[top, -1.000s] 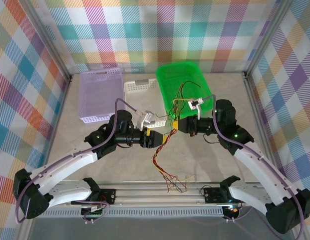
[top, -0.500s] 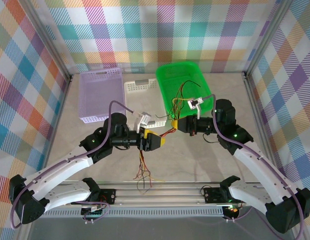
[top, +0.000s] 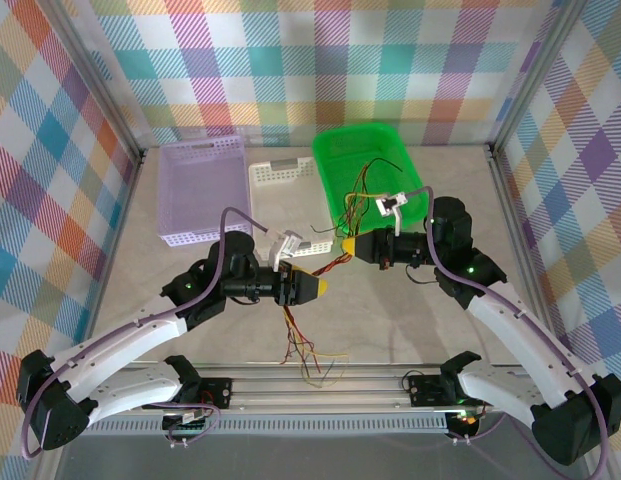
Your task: Untangle the cables
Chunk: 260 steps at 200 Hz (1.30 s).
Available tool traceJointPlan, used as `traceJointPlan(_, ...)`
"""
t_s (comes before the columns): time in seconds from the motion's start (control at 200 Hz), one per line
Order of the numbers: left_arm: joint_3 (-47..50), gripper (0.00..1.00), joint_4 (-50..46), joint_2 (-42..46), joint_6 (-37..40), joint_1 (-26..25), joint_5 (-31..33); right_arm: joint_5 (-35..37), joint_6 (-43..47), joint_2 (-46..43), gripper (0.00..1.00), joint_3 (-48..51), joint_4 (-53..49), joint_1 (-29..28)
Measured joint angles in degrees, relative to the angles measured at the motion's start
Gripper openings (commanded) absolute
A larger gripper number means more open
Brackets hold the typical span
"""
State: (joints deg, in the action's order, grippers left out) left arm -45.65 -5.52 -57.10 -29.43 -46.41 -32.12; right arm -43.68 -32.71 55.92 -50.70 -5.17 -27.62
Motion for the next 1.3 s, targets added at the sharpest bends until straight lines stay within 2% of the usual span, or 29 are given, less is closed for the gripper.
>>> traceJointPlan(0.105,0.4,0.24,0.2,0.1,0.2,0.0,0.0,-0.1,-0.1,0.3,0.0,0.0,0.1,-0.2)
traceJointPlan(0.19,0.5,0.0,0.7,0.5,0.5,0.0,0.0,0.0,-0.1,0.6,0.0,0.0,0.0,-0.2)
traceJointPlan(0.275,0.9,0.0,1.5,1.6,0.3,-0.1,-0.1,0.6,-0.1,0.8,0.0,0.0,0.0,-0.2)
traceJointPlan(0.38,2.1,0.0,2.4,3.0,0.2,-0.1,0.8,1.2,-0.2,0.8,0.19,0.0,-0.6,-0.7)
traceJointPlan(0.455,3.8,0.0,2.8,4.6,-0.6,-0.1,2.2,1.9,-0.3,0.8,0.36,0.0,-1.2,-0.8)
traceJointPlan(0.625,8.9,0.0,4.2,7.8,-4.5,-0.1,5.9,4.6,-0.5,-1.4,0.52,0.0,-3.0,-0.5)
traceJointPlan(0.74,11.0,0.0,5.9,9.0,-7.5,-0.1,8.0,5.5,-0.5,-4.4,0.53,0.4,-2.8,-0.5)
traceJointPlan(0.885,13.0,0.0,8.6,11.1,-11.0,-0.1,10.2,3.7,-1.3,-5.9,0.45,3.4,0.8,-0.5)
traceJointPlan(1.12,14.3,0.0,13.7,13.7,-15.5,-0.7,11.9,1.9,-6.0,-2.5,0.44,11.5,8.6,-0.5)
traceJointPlan(1.3,15.7,0.0,16.2,13.7,-16.7,-2.9,13.0,2.6,-8.9,-0.2,0.43,12.2,15.5,-2.2)
